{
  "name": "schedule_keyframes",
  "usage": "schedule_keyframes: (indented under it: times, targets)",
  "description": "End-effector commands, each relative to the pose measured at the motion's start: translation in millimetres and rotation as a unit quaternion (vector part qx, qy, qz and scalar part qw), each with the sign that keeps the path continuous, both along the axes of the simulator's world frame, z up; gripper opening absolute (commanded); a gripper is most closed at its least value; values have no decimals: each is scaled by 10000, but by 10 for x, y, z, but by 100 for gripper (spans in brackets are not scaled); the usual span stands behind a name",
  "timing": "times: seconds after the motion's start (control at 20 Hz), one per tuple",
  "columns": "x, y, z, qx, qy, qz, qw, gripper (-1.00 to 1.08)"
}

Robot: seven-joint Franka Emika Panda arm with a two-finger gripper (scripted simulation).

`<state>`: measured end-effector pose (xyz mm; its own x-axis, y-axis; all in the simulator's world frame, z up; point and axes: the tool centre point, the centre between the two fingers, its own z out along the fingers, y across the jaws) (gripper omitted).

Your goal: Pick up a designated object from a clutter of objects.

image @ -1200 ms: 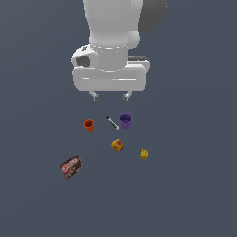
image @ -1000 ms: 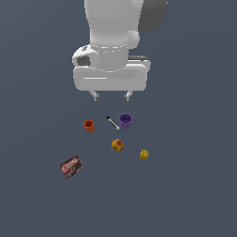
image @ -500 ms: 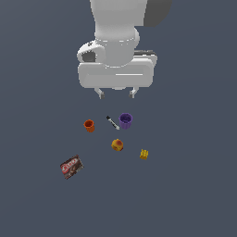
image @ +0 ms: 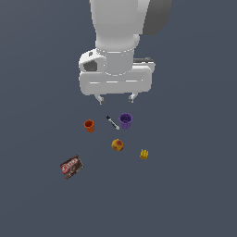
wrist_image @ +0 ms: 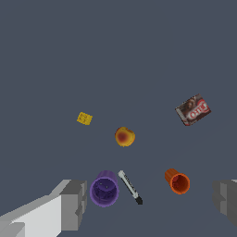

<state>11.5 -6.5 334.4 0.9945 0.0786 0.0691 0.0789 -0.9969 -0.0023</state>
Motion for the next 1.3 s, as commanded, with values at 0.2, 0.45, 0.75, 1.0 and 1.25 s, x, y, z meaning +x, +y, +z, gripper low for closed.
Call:
schedule_keyframes:
  times: [0.2, 0.45, 0.75, 1.0, 1.25]
  targets:
    - [70, -11, -270, -75, 39, 585, 9983, 100]
    - [131, -21, -563, -141, 82, 1223, 9924, 100]
    - [182, -28, -936, -204, 136, 2023, 9790, 100]
    - [203, -29, -1249, -238, 179, 2684, 9628, 100]
    - [205, -25, -1561, -255, 217, 3335, 9421, 100]
